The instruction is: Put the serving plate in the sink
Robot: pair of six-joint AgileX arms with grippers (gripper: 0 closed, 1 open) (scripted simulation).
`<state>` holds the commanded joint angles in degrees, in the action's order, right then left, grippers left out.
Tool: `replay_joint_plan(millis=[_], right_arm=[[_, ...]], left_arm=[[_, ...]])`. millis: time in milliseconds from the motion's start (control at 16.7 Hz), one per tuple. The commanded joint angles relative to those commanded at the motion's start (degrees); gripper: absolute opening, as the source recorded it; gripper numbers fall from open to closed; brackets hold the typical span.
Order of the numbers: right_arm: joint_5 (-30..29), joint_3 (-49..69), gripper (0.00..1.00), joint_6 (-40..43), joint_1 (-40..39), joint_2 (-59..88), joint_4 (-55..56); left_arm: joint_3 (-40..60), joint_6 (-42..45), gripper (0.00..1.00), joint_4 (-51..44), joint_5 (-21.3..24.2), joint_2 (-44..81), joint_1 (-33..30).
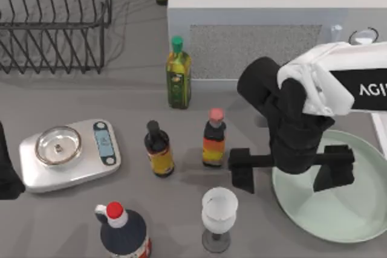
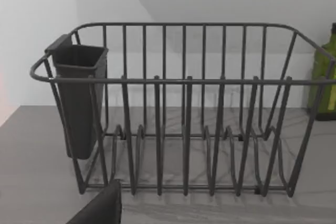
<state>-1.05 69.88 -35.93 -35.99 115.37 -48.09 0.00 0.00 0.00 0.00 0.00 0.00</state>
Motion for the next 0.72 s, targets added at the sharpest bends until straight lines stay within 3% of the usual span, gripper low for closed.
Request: replay_joint_plan(millis=[240, 540, 720], right_arm=[[0.8, -2.6, 1.0, -0.75, 0.08, 1.25, 6.83], [0.95, -2.78, 1.0, -0.9, 0.14, 1.28, 7.64], [0.95, -2.78, 0.77, -0.9, 0.14, 1.28, 7.64]], left_arm=[[0.0, 0.0, 1.0, 0.0, 0.0, 0.0, 0.0], [0.0, 0.0, 1.0, 0.0, 0.0, 0.0, 0.0], [0.0, 0.0, 1.0, 0.0, 0.0, 0.0, 0.0]])
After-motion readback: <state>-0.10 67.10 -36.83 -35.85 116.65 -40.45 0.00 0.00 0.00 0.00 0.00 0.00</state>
